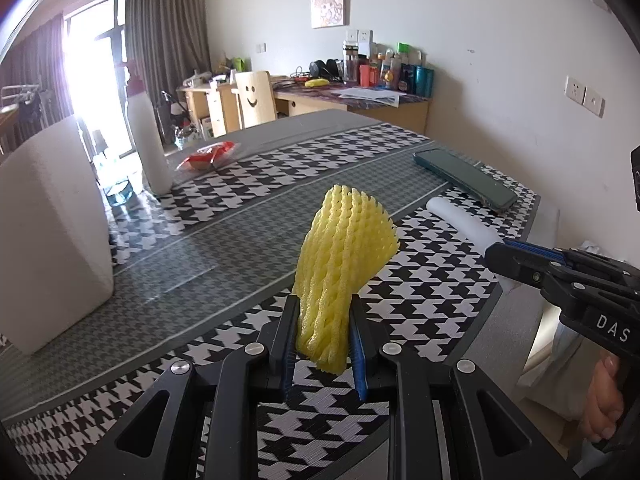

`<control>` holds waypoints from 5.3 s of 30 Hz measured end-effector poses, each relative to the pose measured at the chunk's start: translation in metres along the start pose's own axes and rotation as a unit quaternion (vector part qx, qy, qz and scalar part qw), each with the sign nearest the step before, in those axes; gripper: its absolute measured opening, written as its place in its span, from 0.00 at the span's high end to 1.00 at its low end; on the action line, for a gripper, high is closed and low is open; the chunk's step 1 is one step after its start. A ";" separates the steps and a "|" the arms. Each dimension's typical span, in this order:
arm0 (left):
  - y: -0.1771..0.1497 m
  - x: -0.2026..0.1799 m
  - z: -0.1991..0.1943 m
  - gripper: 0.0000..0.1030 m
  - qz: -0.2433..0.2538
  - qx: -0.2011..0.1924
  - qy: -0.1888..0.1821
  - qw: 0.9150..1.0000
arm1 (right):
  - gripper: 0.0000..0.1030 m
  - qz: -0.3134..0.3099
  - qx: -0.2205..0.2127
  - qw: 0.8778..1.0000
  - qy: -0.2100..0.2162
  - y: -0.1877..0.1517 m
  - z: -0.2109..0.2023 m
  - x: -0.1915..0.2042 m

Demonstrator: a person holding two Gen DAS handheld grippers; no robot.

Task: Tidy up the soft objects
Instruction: 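Lift the yellow mesh sleeve with the left tool while the right tool lifts the white roller, then carry both items over the white foam box with both tools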

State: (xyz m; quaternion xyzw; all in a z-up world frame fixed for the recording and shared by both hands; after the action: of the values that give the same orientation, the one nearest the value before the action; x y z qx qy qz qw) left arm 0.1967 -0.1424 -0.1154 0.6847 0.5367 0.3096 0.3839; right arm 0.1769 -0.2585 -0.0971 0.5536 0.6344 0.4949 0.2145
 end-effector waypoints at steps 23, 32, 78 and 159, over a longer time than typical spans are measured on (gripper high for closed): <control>0.007 0.027 -0.038 0.77 -0.020 -0.039 0.013 0.999 | 0.80 -0.034 -0.016 0.999 0.016 0.012 0.000 0.033; 0.008 0.037 -0.047 0.77 -0.026 -0.048 0.021 0.998 | 0.80 -0.041 -0.019 0.999 0.023 0.016 0.001 0.042; 0.032 0.095 -0.074 0.77 -0.053 -0.097 0.072 0.991 | 0.80 -0.095 -0.034 0.992 0.082 0.046 0.028 0.105; 0.090 0.188 -0.106 0.77 -0.096 -0.155 0.205 0.962 | 0.80 -0.137 -0.078 0.970 0.185 0.118 0.065 0.208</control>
State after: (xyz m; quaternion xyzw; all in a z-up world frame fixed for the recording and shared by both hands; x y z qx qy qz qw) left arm 0.1965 0.0492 0.0187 0.4839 0.6128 0.4844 0.3946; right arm 0.2267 -0.0551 0.0349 0.3424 0.6923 0.6024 0.2018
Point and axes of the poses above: each gripper's, at about its wrist camera, not at the fingertips, and z roughly the way its jaws point, x to its left, y to its top, the point moved 4 cm from there along z, roughly the way its jaws point, and after that the axes turned 11 degrees about -x, right-handed, at the moved point
